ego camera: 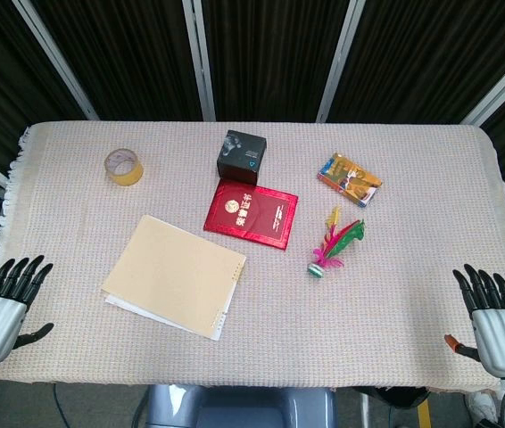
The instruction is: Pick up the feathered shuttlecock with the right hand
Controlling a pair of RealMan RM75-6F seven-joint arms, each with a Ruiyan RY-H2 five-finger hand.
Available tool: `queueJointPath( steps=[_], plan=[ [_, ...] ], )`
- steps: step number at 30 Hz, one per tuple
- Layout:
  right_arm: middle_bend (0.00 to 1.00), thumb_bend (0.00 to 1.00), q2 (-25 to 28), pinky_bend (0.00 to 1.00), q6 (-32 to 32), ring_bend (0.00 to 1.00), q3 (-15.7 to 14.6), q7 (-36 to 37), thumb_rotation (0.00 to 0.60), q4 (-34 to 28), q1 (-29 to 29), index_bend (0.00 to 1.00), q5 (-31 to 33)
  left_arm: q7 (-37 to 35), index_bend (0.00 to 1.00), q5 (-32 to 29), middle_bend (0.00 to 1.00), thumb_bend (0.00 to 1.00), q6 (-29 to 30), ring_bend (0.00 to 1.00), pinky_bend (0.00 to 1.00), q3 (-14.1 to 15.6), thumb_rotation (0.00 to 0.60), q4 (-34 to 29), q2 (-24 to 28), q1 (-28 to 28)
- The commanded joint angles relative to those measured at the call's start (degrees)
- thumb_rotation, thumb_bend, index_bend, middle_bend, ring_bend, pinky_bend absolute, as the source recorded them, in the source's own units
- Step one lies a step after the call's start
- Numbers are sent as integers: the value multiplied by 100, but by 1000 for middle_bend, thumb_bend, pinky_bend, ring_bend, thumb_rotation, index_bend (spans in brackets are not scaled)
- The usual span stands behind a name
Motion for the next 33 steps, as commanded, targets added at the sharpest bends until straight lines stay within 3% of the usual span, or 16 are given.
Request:
queueJointPath(
  steps=[1,7,13,17,25,33],
  plan=[
    [0,8,3,0,-8,0,-5,6,600,-2,-2,0,6,4,0,-8,0,38,-8,0,0,3,576,2,-4,3],
    [0,7,27,0,-66,0,-3,12,600,-11,22,20,30,32,0,-24,0,39,-44,0,0,1,576,-10,-15,-5],
    [0,30,-231,0,-66,0,51,98,600,379,297,172,-525,5,0,-68,0,37,-118,0,0,-16,577,44,-39,-36],
    [0,132,-401,0,-186,0,199,660,600,899,754,259,-1019,-14,0,-151,0,38,-185,0,0,-40,576,65,-54,-49],
    [0,154,-813,0,-1029,0,513,1187,600,1987,1737,288,-1123,303,0,-365,0,40,-236,0,0,-166,578,47,-187,-46],
    [0,154,-1284,0,-1800,0,537,1358,600,2835,2450,274,-1149,559,0,-659,0,39,-421,0,0,-298,576,123,-338,-91]
  ],
)
